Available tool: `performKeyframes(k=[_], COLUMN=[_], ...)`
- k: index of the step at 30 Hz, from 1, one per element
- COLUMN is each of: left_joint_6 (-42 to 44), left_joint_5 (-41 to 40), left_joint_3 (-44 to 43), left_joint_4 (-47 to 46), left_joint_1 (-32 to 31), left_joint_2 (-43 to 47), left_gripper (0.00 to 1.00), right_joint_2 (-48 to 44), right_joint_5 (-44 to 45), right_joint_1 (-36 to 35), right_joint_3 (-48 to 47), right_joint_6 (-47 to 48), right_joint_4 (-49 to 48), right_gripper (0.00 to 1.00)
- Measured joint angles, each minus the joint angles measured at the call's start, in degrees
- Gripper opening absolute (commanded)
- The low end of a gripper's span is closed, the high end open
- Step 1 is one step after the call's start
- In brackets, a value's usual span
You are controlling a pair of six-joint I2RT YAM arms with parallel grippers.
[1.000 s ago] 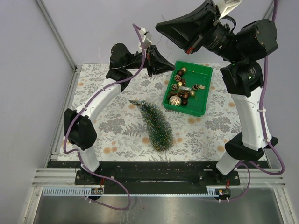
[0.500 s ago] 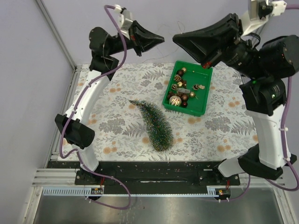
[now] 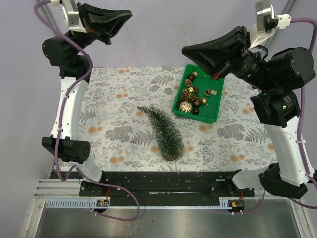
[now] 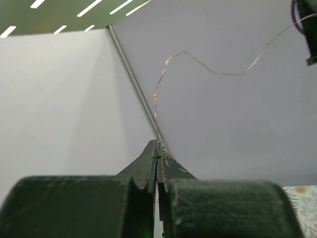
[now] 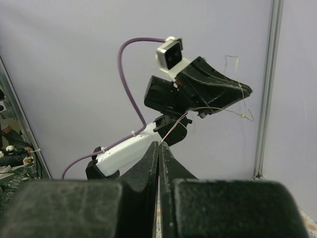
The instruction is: Decorate the small christmas tree
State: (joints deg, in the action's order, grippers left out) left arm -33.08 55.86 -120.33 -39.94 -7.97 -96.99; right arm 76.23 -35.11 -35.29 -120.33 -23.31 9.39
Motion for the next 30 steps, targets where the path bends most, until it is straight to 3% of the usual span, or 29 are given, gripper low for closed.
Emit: performKeyframes(k=[6,11,13,16,19,20,22,26,30], left_joint_6=[0.07,4.85,8.50,14.40,18.82,20.06,22.03,24.28,26.64], left_joint_5=[1.03,2.62,3.23,3.02,2.25,1.49,-0.13,-3.19,-4.74], left_joint_3=[7.96,27.63,35.39,47.89,56.96,58.88,61.02,62.86,62.82], left_joint_4=[-0.52,4.72,9.79,17.57,24.13,26.16,29.31,33.77,36.61], left_joint_1=[1.49,2.71,2.89,2.89,2.89,2.89,2.89,2.89,2.91], left_joint_2=[8.70,20.57,24.74,30.67,34.03,34.58,35.12,36.46,38.10], left_gripper=[0.00,0.02,0.13,0.20,0.39,0.50,0.60,0.97,0.99], right_joint_2=[0.55,0.33,0.28,0.35,0.72,0.83,1.14,2.43,2.73], right_joint_5=[-0.04,-0.02,-0.04,-0.31,-0.52,-0.50,-0.50,-0.37,0.09], right_joint_1=[0.00,0.00,0.00,0.00,0.00,0.00,0.00,0.13,2.14], right_joint_3=[0.61,1.64,2.45,4.48,6.67,7.52,9.03,9.90,9.99], right_joint_6=[-2.05,-3.85,-4.83,-6.69,-8.33,-8.66,-9.07,-9.35,-9.62], right_joint_4=[-2.14,-3.39,-3.93,-5.14,-5.60,-5.64,-5.62,-5.18,-5.09], right_gripper=[0.00,0.00,0.00,0.00,0.00,0.00,0.00,0.00,0.00])
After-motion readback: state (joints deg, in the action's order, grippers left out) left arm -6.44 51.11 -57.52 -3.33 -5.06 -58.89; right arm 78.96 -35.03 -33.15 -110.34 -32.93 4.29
